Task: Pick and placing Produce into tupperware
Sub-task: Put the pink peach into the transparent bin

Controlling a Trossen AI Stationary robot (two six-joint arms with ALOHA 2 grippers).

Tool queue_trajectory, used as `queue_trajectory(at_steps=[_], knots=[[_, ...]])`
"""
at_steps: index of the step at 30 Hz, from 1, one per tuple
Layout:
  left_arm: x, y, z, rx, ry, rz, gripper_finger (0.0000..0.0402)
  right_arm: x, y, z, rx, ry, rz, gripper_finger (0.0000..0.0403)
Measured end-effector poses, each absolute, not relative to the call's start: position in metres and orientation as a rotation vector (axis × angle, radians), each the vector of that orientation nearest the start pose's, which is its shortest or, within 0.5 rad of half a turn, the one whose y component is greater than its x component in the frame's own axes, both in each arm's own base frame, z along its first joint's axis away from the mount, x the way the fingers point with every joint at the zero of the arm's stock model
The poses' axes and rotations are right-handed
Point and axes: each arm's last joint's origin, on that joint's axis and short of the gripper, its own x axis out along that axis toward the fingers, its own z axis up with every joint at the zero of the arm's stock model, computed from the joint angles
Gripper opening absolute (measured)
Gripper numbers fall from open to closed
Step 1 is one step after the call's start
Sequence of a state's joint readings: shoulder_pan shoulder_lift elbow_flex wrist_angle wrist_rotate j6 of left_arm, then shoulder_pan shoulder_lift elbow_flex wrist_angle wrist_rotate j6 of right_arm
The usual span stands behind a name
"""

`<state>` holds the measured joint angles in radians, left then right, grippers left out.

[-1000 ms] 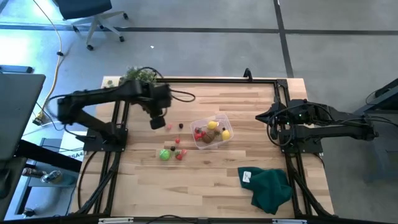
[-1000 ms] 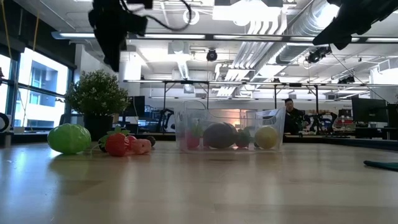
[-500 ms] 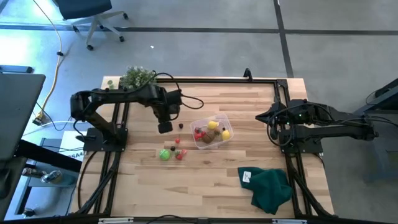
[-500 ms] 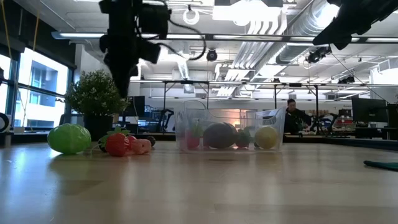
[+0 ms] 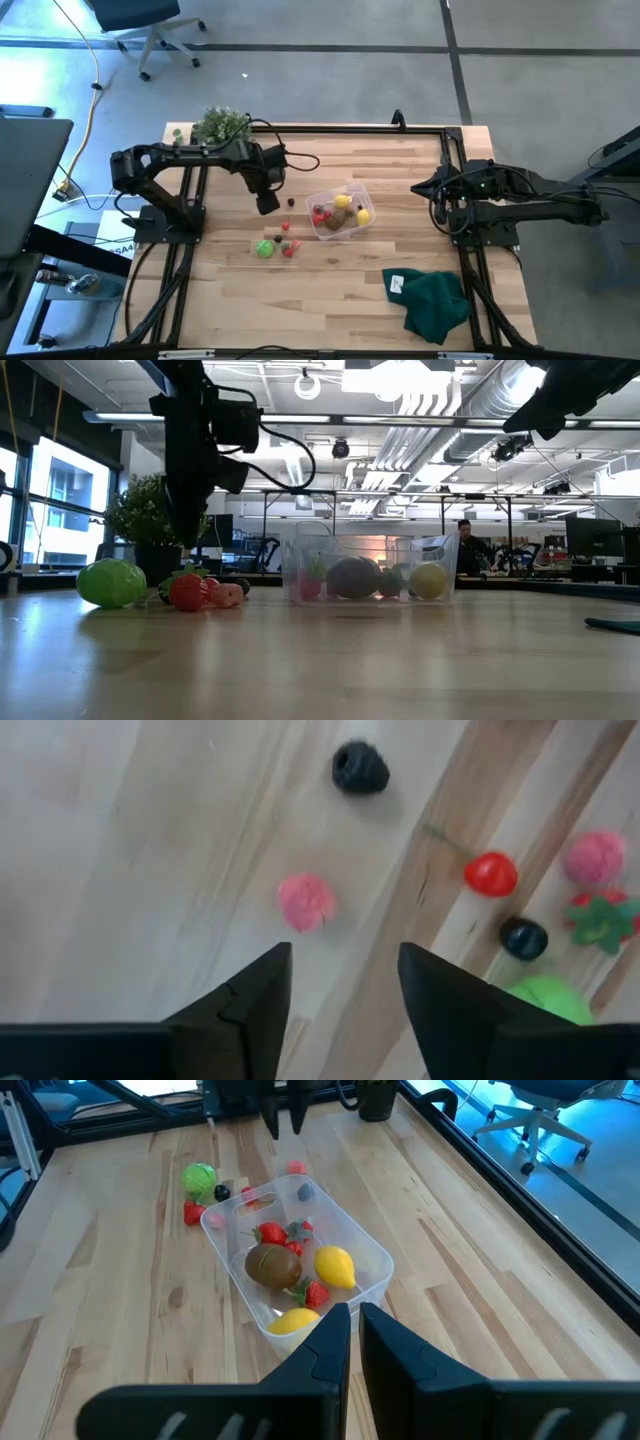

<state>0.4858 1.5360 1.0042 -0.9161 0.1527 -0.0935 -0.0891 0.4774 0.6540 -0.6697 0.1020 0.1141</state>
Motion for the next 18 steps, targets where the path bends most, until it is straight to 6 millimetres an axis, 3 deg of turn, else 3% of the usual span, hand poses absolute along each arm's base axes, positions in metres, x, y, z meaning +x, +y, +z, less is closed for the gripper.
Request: queue_trajectory(at_steps=[18], knots=[[0.232,0.119,0.175,-0.555,1.315,0.455,0.0223,0.101,-0.012,0.281,0.107,0.483,-0.215,0.0019]])
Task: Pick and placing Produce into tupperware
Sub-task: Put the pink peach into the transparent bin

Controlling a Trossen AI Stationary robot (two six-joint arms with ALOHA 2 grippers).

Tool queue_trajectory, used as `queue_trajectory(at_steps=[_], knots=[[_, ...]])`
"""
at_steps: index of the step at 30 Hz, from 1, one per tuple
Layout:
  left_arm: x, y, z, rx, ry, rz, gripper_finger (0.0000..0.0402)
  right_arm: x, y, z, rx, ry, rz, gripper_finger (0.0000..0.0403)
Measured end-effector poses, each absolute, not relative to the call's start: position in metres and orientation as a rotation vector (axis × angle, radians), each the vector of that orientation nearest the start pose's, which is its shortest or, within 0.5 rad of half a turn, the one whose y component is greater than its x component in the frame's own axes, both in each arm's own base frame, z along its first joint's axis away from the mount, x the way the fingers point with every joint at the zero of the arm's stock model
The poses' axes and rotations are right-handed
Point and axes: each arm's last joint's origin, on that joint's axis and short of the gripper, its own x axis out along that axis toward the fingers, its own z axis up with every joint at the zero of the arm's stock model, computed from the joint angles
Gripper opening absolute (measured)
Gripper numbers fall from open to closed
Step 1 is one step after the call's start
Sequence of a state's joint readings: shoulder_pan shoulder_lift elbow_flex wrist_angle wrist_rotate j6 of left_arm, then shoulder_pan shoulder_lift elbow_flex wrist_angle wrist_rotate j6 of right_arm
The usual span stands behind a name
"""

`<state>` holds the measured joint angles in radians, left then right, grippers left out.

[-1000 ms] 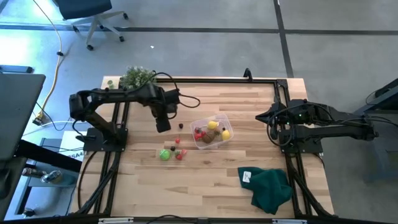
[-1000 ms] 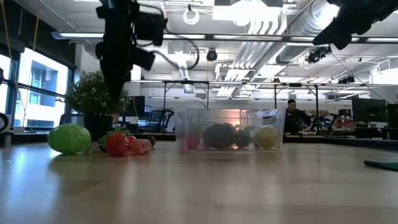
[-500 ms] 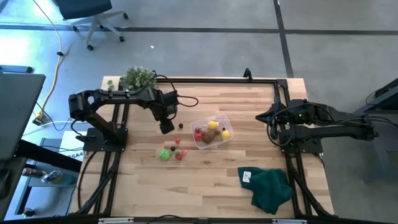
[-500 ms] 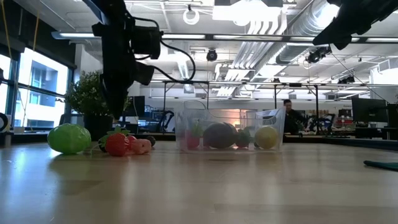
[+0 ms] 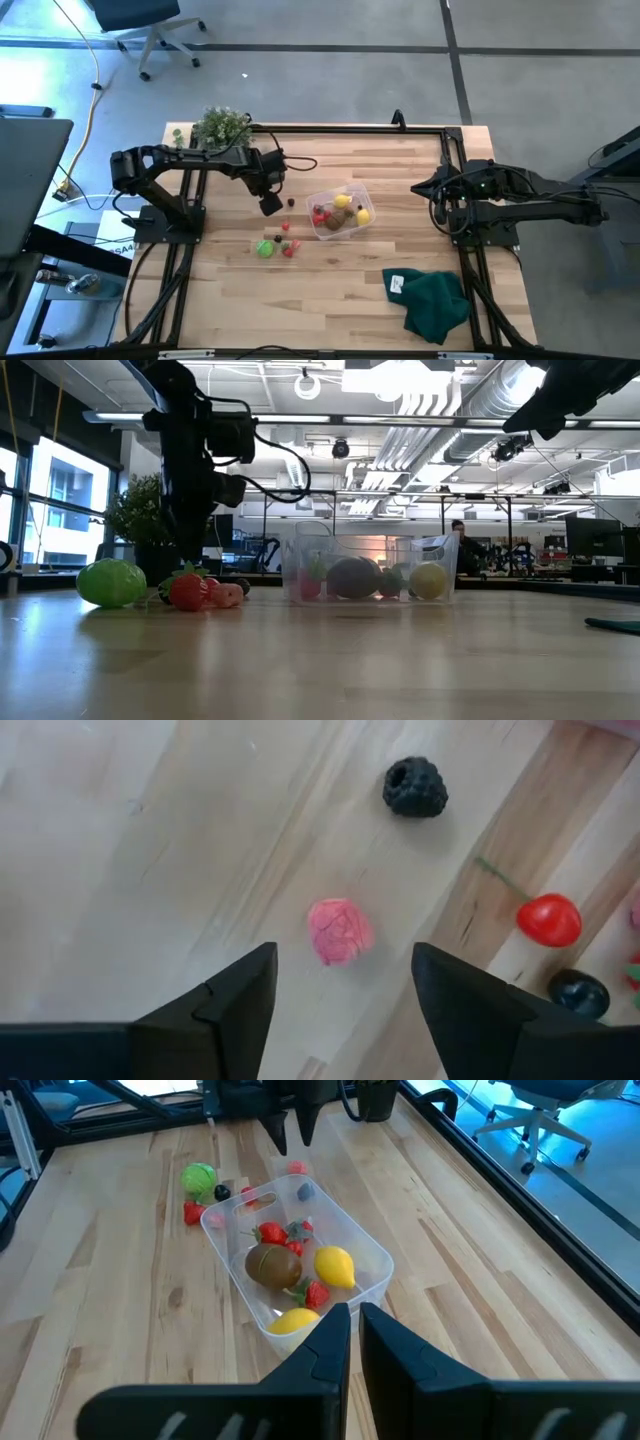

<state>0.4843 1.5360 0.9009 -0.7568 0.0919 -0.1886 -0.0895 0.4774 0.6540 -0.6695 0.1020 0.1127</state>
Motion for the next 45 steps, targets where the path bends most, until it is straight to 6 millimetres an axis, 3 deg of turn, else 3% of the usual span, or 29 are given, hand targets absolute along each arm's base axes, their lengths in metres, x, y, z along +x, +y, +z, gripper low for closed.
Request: queue_trajectory(at_steps=[8,21,28,45], knots=[[0.233,0.120,0.173,-0.544,1.320,0.455,0.0221,0.101,-0.012,0.281,0.109,0.483,-0.215,0.0019],[0.246,0.116,0.149,-0.531,1.385,0.424,0.0216,0.101,-0.012,0.281,0.108,0.483,-0.216,0.0019],[0.248,0.118,0.138,-0.528,1.424,0.437,0.0200,0.101,-0.012,0.281,0.107,0.483,-0.215,0.0019],[0.250,0.120,0.138,-0.505,1.398,0.458,0.0142,0.101,-0.012,0.281,0.108,0.483,-0.215,0.0019]])
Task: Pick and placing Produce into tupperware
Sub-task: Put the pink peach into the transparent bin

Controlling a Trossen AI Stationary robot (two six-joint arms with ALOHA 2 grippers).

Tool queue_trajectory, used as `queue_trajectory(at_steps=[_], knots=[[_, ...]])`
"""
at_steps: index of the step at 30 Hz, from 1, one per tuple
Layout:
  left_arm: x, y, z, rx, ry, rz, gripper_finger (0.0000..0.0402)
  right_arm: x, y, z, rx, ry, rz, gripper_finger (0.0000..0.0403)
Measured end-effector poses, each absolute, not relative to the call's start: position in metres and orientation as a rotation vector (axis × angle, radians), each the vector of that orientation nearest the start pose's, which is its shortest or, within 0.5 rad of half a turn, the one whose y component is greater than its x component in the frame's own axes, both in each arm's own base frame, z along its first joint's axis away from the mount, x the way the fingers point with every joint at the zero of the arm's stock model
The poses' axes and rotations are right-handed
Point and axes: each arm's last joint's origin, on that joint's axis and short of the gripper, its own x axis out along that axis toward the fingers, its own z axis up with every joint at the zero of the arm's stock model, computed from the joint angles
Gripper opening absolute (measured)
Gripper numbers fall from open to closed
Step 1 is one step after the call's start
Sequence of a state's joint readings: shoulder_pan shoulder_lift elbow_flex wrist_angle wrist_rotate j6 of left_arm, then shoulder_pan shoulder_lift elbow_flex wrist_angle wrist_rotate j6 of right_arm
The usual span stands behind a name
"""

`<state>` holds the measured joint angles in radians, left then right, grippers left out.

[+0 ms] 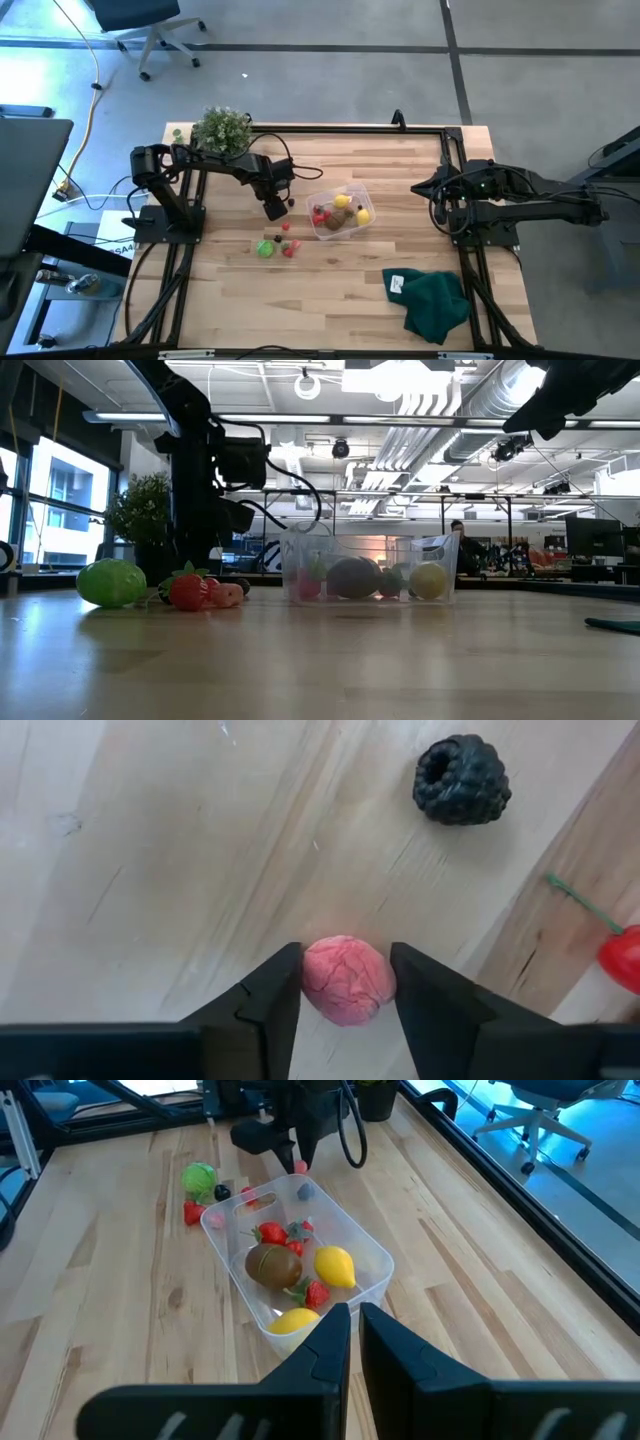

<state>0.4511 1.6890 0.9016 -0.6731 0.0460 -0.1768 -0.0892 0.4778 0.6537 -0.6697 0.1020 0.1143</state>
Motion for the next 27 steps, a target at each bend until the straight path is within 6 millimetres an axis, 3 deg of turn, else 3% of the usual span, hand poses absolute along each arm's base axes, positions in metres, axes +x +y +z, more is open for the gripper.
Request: queue_trajectory(at_steps=[18,27], knots=[[0.251,0.119,0.139,-0.494,1.393,0.401,0.0120,0.101,-0.012,0.281,0.109,0.483,-0.215,0.0019],[0.250,0.118,0.164,-0.473,1.268,0.385,0.0120,0.101,-0.012,0.281,0.108,0.483,-0.215,0.0019]])
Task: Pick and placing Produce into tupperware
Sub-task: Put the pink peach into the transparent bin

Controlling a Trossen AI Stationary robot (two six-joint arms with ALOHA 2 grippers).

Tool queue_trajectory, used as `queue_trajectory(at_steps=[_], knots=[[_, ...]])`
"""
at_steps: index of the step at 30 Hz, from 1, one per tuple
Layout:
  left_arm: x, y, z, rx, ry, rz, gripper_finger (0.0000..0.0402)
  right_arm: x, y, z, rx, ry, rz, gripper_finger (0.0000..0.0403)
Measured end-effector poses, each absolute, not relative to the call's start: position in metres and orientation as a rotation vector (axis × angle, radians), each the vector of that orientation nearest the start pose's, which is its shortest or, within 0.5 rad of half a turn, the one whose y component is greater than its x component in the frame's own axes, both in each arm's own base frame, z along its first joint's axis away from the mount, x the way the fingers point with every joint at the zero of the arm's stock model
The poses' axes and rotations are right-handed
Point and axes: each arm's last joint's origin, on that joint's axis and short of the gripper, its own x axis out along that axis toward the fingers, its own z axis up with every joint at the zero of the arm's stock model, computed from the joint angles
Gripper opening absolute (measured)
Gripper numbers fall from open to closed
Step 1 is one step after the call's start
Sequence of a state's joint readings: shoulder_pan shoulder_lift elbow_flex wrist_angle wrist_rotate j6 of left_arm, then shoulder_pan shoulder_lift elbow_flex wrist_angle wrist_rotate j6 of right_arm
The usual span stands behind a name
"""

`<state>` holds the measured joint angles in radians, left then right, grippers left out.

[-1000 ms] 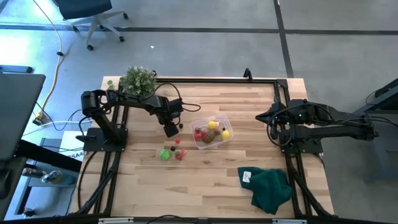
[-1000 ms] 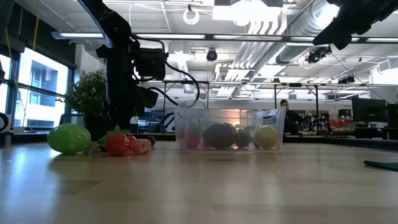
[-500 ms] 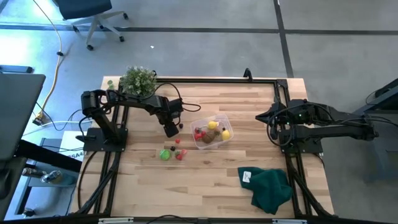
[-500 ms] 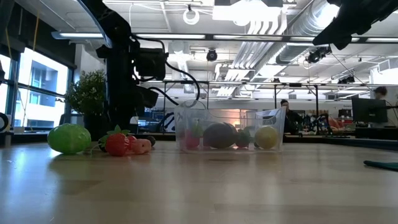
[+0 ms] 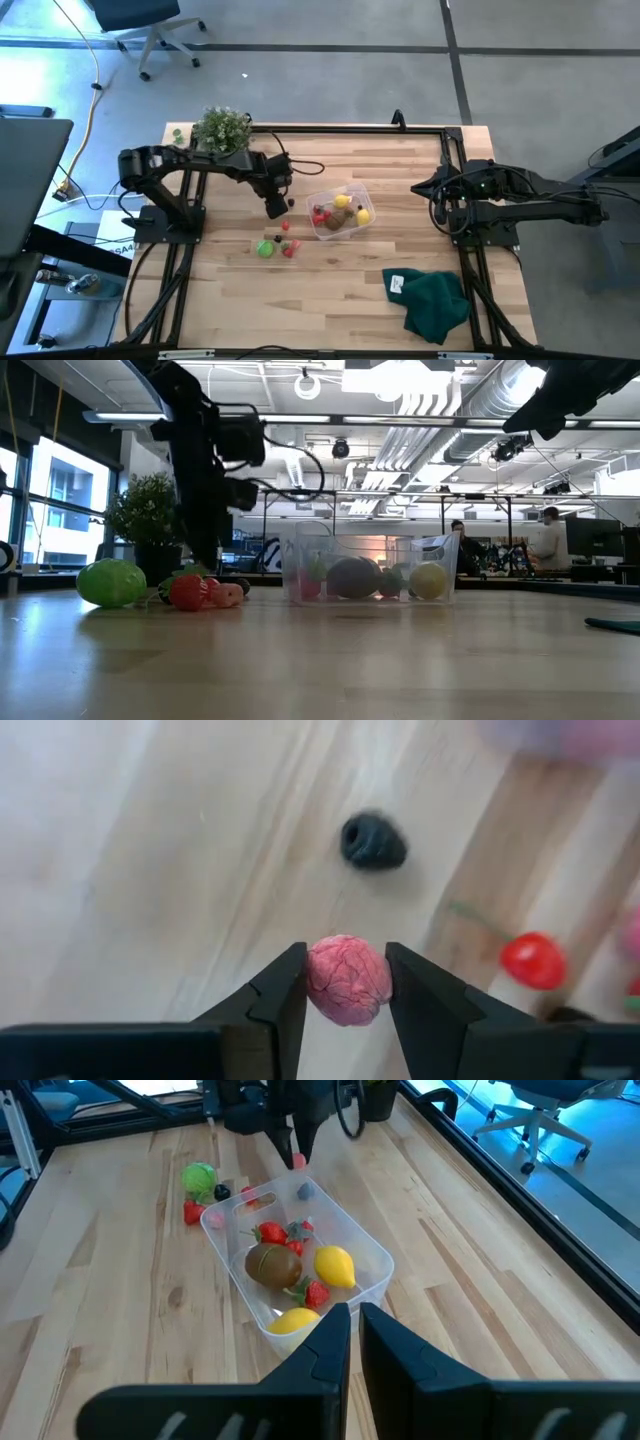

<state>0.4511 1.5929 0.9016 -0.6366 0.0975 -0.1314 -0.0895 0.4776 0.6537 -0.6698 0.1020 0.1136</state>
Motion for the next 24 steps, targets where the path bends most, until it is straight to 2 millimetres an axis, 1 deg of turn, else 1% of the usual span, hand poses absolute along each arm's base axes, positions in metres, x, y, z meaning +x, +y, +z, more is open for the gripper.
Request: queue_trajectory(at_steps=[4,8,11,16,18,20,24], knots=[[0.247,0.117,0.186,-0.445,1.155,0.387,0.0119,0.101,-0.012,0.281,0.107,0.483,-0.215,0.0019],[0.248,0.115,0.213,-0.400,0.969,0.337,0.0119,0.101,-0.012,0.281,0.108,0.484,-0.216,0.0019],[0.252,0.110,0.237,-0.331,0.786,0.249,0.0119,0.101,-0.012,0.281,0.109,0.484,-0.216,0.0019],[0.263,0.098,0.274,-0.173,0.466,0.036,0.0119,0.101,-0.012,0.281,0.108,0.483,-0.215,0.0019],[0.267,0.095,0.283,-0.138,0.372,-0.037,0.0119,0.101,-0.012,0.281,0.109,0.483,-0.214,0.0019],[0.270,0.091,0.288,-0.119,0.319,-0.076,0.0119,0.101,-0.012,0.281,0.109,0.484,-0.214,0.0019],[0.273,0.091,0.288,-0.097,0.312,-0.070,0.0119,0.101,-0.012,0.281,0.108,0.484,-0.213,0.0019]])
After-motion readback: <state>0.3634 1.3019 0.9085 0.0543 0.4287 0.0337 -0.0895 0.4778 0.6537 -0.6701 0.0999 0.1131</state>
